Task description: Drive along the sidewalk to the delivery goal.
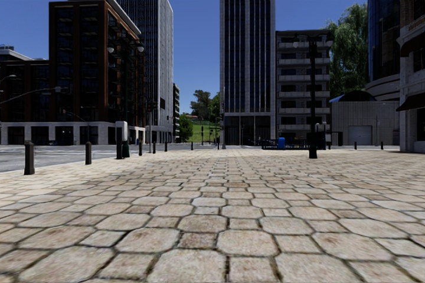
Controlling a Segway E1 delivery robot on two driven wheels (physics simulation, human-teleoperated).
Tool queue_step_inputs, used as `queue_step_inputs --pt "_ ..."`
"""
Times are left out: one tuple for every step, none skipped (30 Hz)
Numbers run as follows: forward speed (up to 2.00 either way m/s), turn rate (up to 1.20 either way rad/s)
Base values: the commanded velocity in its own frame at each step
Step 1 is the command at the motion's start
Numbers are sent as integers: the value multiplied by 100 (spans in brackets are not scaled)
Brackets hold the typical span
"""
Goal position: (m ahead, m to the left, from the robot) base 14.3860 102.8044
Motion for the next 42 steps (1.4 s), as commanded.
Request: queue_step_inputs --pt "200 0" --pt "200 0" --pt "200 0" --pt "200 0" --pt "200 0" --pt "200 0" --pt "200 0" --pt "200 0" --pt "200 0" --pt "200 0" --pt "200 0" --pt "200 0" --pt "200 0" --pt "200 0" --pt "200 0" --pt "200 0" --pt "200 0" --pt "200 0" --pt "200 0" --pt "200 0" --pt "200 0" --pt "200 0" --pt "200 0" --pt "200 0" --pt "200 0" --pt "200 0" --pt "200 0" --pt "200 0" --pt "200 0" --pt "200 0" --pt "200 0" --pt "200 0" --pt "200 0" --pt "200 0" --pt "200 0" --pt "200 0" --pt "200 0" --pt "200 0" --pt "200 0" --pt "200 0" --pt "200 0" --pt "200 0"
